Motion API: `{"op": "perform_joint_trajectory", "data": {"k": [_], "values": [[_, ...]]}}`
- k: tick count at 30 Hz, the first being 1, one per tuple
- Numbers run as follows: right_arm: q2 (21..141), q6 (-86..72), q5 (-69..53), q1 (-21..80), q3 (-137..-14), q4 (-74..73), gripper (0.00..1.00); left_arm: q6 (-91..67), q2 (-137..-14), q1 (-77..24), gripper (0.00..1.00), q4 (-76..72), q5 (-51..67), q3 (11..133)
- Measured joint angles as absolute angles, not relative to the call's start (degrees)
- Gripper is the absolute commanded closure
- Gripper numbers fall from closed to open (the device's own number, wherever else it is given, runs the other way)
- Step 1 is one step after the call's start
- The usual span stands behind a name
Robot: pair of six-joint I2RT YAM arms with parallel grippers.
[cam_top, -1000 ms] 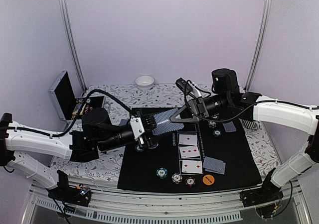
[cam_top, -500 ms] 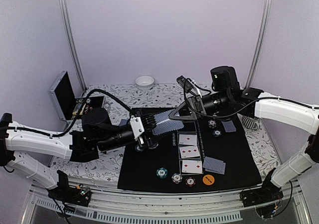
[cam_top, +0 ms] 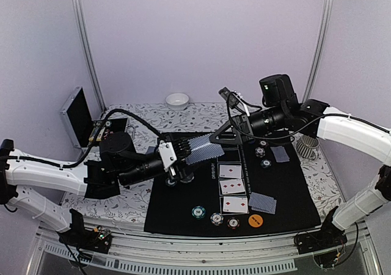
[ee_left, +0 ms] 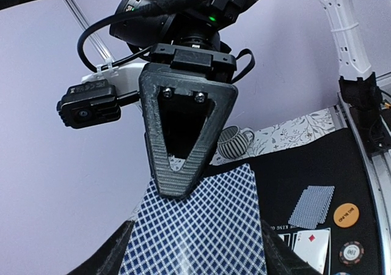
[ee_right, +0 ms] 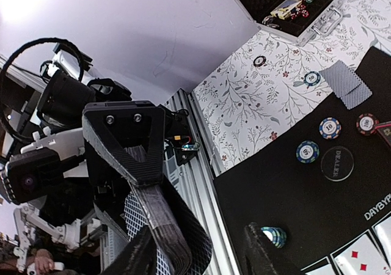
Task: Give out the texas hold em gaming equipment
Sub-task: Pick up the poker card from the face-down deck piles.
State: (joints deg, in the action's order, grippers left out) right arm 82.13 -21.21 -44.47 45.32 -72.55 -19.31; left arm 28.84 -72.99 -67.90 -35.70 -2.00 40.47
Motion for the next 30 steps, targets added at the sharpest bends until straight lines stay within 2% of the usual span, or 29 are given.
{"op": "perform_joint_trajectory", "data": {"k": [5, 11, 21, 27, 30], "values": [[81.69, -19.88, -43.59, 45.36, -72.97, -20.88, 0.67, 28.86, -72.99, -67.90, 0.39, -35.55, -2.63, 40.47], [81.06, -18.55, -42.19, 45.36, -73.49, -23.03, 0.68, 28.84, -72.99, -67.90, 0.39, -35.55, -3.03, 40.47], [80.95, -16.75, -40.47, 45.36, -75.96, -26.15, 0.65, 28.84, -72.71, -67.90, 0.40, -36.32, -3.49, 40.38], [80.77, -15.92, -38.52, 45.36, -77.32, -27.97, 0.34, 28.86, -72.71, -67.90, 0.39, -36.62, -3.53, 40.34], [80.68, -15.53, -37.87, 45.36, -77.32, -28.49, 0.25, 28.86, -72.71, -67.90, 0.39, -36.62, -3.55, 40.34]]}}
